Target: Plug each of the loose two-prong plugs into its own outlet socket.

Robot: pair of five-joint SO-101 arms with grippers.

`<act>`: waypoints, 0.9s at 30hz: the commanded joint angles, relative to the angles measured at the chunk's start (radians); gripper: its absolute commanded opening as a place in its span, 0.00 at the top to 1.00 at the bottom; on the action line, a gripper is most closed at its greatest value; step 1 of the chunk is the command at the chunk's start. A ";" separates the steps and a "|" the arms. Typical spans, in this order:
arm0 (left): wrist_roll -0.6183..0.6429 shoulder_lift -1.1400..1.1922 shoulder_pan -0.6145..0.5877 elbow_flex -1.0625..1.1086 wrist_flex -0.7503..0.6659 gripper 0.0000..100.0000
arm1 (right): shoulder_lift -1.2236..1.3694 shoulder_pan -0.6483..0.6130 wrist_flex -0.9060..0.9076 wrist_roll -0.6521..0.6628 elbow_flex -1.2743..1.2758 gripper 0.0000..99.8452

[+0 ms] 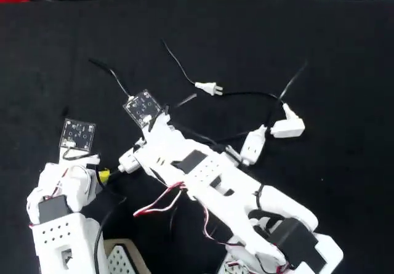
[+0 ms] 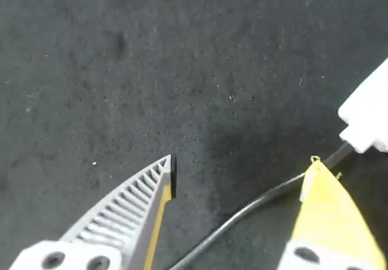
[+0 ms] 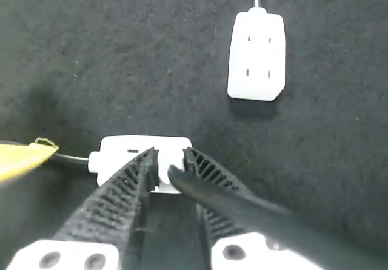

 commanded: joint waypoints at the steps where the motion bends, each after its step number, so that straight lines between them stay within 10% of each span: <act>1: 0.011 -0.034 -0.005 0.002 -0.020 0.67 | -0.002 0.000 0.014 -0.009 -0.053 0.99; 21: 0.009 -0.087 -0.002 0.047 -0.017 0.67 | 0.229 -0.006 0.186 -0.051 -0.211 0.98; 27: 0.012 -0.081 0.001 0.041 -0.017 0.67 | 0.054 -0.008 0.516 0.038 -0.294 0.68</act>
